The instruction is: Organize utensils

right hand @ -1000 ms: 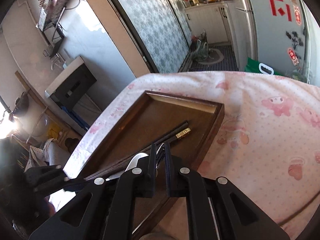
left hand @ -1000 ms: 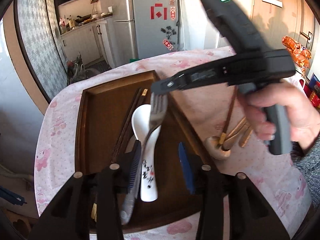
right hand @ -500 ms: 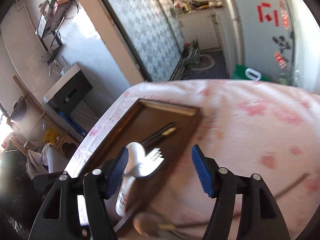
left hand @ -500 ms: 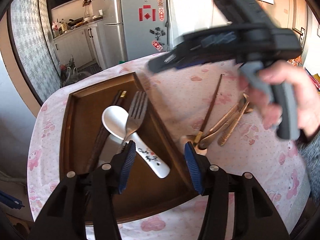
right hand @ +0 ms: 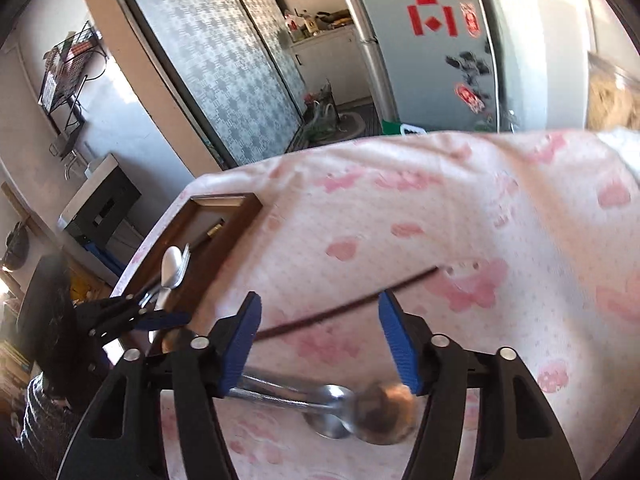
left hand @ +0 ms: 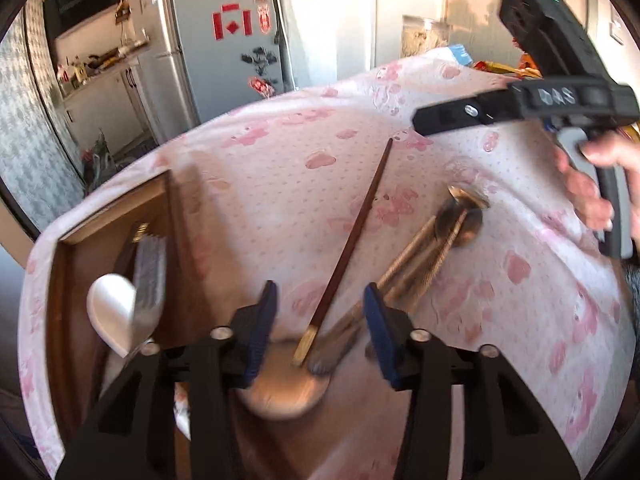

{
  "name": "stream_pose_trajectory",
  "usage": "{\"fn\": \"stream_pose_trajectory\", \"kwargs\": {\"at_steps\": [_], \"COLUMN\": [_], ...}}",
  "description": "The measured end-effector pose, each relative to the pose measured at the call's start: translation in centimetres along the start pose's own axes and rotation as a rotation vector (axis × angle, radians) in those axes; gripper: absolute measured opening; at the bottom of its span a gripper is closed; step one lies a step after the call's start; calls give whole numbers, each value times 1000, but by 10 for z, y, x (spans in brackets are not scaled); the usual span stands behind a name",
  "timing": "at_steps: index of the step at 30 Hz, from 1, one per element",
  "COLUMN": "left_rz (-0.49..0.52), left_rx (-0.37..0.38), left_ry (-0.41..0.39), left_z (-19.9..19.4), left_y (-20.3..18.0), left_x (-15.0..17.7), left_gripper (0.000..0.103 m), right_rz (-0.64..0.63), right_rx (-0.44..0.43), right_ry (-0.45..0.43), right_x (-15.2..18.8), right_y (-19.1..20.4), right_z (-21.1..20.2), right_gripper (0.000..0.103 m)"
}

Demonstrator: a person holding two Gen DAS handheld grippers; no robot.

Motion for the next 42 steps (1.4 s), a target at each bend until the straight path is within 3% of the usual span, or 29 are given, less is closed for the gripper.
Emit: {"fn": "stream_pose_trajectory", "kwargs": {"at_steps": [5,6,9,11,12,16,20,28,30,31,32,37,42], "left_rz": [-21,-19,-29,-17,-6,13,-18,-11,-4,1,3,-4,-29], "left_rx": [18,16,18,30,26,-1,15,48,50,52,50,45,1], "left_ry": [54,68,72,76,81,78,25,-9,-9,-8,-10,-29,-53], "left_z": [24,27,30,31,31,27,14,-1,-2,-3,-4,-15,-44], "left_y": [0,1,3,-1,-4,-9,-11,-25,-27,-28,-27,-21,3], "left_x": [-3,-1,-1,-1,-1,-2,-12,-15,-14,-13,-12,-7,6], "left_gripper": [38,33,31,22,13,7,7,7,7,7,7,6,7], "right_rz": [19,24,47,64,78,101,141,209,216,211,206,162,103], "right_rx": [-24,-29,-65,-95,-107,-104,-136,-164,-147,-137,-132,-115,-150], "right_ry": [9,11,30,49,58,91,126,151,143,135,126,94,89], "right_x": [4,5,6,8,8,11,15,6,5,4,2,-8,-21], "right_y": [-7,-8,-8,-6,-6,-4,4,22,22,23,25,44,93], "right_z": [4,4,8,11,14,24,35,57,60,60,59,51,54], "right_gripper": [56,56,56,56,56,56,56,52,41,28,21,19,19]}}
Point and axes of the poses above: each gripper's, at about its wrist camera, not at the fingertips, and z roughly the way its jaws point, y to its left, x to its underside, the point moved 10 cm from there along z, roughly the way its jaws point, and after that the axes turned 13 degrees about x, right-handed, at the moved point
